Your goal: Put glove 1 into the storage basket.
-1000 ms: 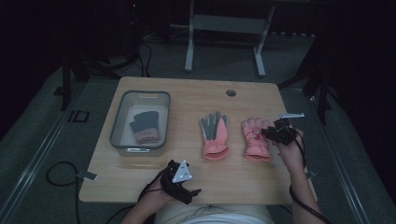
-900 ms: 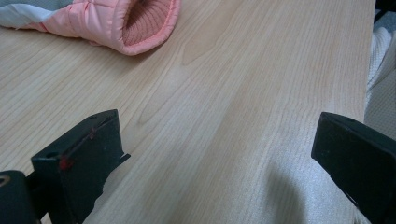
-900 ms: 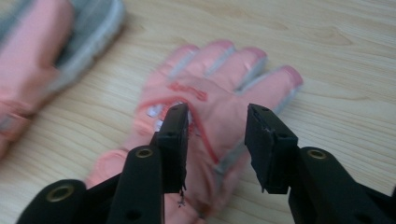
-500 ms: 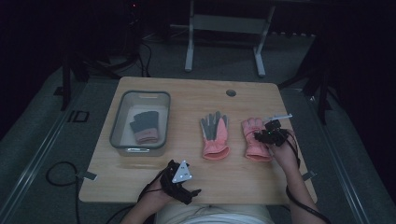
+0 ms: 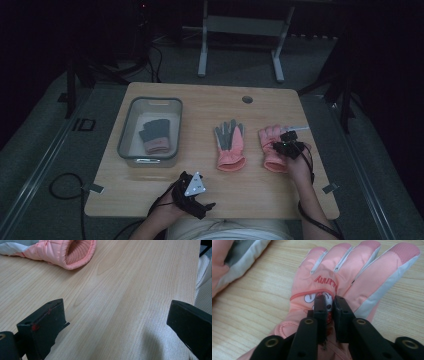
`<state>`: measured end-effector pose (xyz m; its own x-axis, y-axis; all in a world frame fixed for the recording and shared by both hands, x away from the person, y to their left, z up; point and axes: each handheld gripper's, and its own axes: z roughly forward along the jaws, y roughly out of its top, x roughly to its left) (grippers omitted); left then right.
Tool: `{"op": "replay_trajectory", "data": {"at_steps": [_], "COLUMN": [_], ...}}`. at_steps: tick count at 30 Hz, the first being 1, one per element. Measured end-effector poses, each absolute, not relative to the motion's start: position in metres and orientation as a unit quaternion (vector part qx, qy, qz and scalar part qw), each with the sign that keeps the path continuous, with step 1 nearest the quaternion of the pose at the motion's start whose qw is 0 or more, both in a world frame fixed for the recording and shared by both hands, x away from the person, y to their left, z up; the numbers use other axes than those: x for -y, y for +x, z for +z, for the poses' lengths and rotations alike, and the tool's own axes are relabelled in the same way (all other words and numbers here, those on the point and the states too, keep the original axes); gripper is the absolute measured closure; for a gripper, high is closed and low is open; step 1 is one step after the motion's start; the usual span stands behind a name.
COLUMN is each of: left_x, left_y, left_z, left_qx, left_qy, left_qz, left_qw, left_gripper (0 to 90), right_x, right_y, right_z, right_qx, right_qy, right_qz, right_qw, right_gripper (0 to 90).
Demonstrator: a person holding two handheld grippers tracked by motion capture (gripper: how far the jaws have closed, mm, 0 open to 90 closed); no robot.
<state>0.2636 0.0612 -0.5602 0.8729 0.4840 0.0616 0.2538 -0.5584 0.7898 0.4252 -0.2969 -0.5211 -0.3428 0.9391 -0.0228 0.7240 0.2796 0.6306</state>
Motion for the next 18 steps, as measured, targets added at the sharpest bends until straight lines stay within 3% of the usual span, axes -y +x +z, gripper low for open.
{"op": "replay_trajectory", "data": {"at_steps": [18], "left_x": [-0.061], "left_y": [0.264], "left_z": [-0.560], "left_qx": [-0.211], "left_qy": [0.873], "left_qz": [0.137], "left_qw": [0.419], "left_gripper": [1.8], "right_x": [0.273], "right_y": [0.415], "right_z": [-0.437], "right_qx": [-0.748], "right_qy": [0.526], "right_qz": [0.320], "right_qw": [0.246], "right_gripper": [85.7]}}
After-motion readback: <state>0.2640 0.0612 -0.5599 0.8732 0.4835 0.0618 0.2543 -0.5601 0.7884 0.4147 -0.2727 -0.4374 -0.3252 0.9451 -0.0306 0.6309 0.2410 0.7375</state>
